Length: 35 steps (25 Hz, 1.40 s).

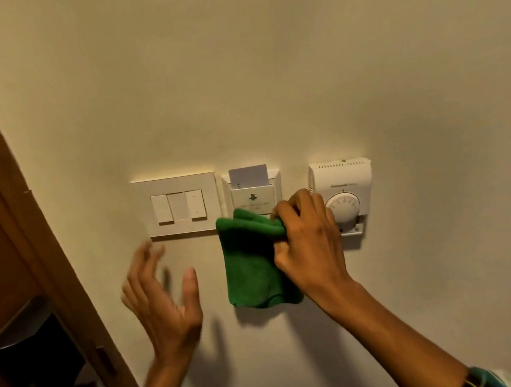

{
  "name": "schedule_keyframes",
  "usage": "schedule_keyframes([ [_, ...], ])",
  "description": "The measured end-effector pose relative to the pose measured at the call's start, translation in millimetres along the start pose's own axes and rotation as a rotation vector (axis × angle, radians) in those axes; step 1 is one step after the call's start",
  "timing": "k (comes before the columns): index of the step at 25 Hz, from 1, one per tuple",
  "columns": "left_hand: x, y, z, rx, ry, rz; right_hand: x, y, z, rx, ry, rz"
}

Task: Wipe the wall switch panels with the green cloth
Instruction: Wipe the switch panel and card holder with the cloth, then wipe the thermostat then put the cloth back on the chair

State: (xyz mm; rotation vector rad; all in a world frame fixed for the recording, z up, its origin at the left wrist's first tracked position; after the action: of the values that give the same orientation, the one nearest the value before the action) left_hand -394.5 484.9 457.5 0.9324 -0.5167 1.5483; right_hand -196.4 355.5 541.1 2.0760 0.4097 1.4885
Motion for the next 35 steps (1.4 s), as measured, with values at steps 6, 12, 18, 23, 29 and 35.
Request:
schedule_keyframes([
  [6, -225.9, -100.5, -22.9, -0.27, 1.195, -0.789, -65.6, -11.6, 96.4, 0.478, -0.458, -0.305],
  [12, -287.6, -173.4, 38.0, -0.675, 1.306, -0.76, -175.8, 22.5, 231.9, 0.822, -0.943, -0.371],
  [18, -346.2, -234.8, 92.0, -0.582, 1.243, -0.916, -291.1, 70.3, 346.3, 0.797, -1.219, -0.387],
  [23, -420.2, -296.8, 135.5, -0.399, 1.086, -1.074, -409.9, 110.7, 441.9, 0.525, -1.394, -0.278],
  [29, -556.9, -374.4, 184.8, -0.214, 0.594, -1.415, -570.2, 123.2, 488.4, 0.247, -1.349, -0.566],
  [35, -734.9, -404.7, 201.3, 0.067, -0.08, -1.968, -743.1, 98.3, 492.7, 0.216, -1.592, -0.736],
])
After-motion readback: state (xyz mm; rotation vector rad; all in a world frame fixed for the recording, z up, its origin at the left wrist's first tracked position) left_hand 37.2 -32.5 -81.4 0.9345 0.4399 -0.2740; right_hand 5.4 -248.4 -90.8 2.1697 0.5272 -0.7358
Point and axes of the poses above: each hand's wrist, its own x-axis towards the middle knuckle, its own y-axis out of the back of the hand, z = x × y, the point moved 10 cm from there along x, towards the middle knuckle, and after that the axes turned 1 degree about -z, right-handed, at the moved point
